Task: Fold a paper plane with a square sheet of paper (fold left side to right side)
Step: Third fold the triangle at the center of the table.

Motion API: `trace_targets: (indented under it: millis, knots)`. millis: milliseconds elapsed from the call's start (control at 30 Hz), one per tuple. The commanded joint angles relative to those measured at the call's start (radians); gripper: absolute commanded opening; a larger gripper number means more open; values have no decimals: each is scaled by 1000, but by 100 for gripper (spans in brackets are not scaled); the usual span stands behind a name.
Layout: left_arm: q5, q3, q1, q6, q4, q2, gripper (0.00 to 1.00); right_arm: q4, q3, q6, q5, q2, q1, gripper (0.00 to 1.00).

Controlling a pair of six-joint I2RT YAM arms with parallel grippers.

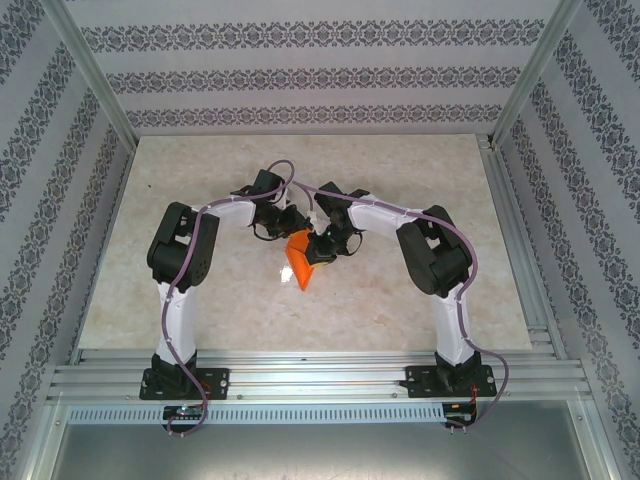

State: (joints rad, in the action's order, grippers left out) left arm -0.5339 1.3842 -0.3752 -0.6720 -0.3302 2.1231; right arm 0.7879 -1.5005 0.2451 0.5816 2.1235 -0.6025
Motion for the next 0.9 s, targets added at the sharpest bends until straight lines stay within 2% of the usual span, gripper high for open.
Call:
trace_targets:
  millis: [0, 567, 800, 867]
  knots:
    - [37, -20, -1, 30, -24, 20, 15, -18, -10, 6, 8, 17, -14, 8]
    - [47, -27, -2, 31, -27, 20, 11, -74, 48, 28, -3, 36, -12, 7]
    - [44, -30, -1, 29, -28, 6, 12, -52, 51, 27, -29, 38, -10, 7]
    - [43, -27, 2, 36, -39, -11, 14, -46, 52, 28, -32, 39, -9, 7]
